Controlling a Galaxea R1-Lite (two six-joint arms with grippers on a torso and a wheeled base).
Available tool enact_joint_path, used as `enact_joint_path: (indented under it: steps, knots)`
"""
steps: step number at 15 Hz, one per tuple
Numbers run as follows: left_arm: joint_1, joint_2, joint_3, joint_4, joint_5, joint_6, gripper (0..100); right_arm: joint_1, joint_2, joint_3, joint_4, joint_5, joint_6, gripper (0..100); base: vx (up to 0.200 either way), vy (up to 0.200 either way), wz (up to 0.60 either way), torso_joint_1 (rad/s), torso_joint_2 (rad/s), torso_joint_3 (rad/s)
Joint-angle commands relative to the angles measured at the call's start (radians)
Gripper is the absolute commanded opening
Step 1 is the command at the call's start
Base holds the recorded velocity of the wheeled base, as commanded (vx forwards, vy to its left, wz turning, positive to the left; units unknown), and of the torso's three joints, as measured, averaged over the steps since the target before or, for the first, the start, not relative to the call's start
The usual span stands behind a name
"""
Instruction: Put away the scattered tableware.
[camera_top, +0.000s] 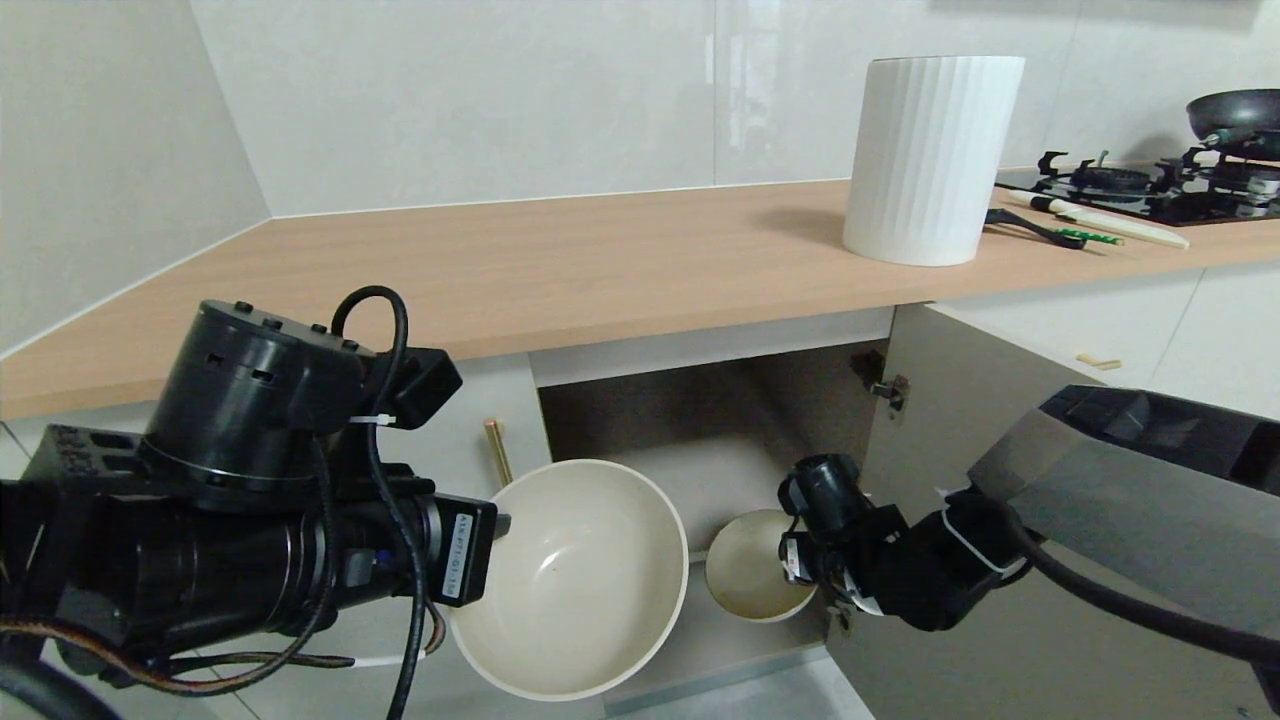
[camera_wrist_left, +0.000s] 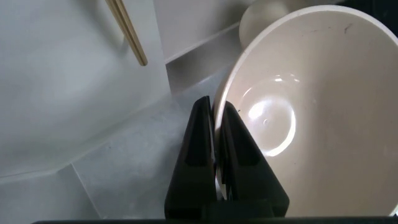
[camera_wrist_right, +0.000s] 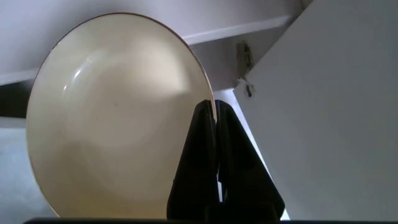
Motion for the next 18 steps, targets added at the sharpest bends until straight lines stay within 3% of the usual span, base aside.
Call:
enact_joint_path:
  steps: [1,6,18]
  knots:
    - [0.0,0.009,0.001,-0.002,0.0,0.0,0,-0.009,0.041,-0.049,0.001,-0.003,0.001,0,0.0,0.0,0.0,0.0,0.0,0.0]
    - [0.0,0.008,-0.001,-0.002,0.0,0.0,0,-0.01,0.11,-0.208,0.016,-0.061,0.013,0,0.0,0.0,0.0,0.0,0.0,0.0]
    - [0.0,0.001,-0.004,-0.002,0.003,0.001,0,-0.01,0.307,-0.693,0.375,-0.066,0.039,0,0.0,0.0,0.0,0.0,0.0,0.0]
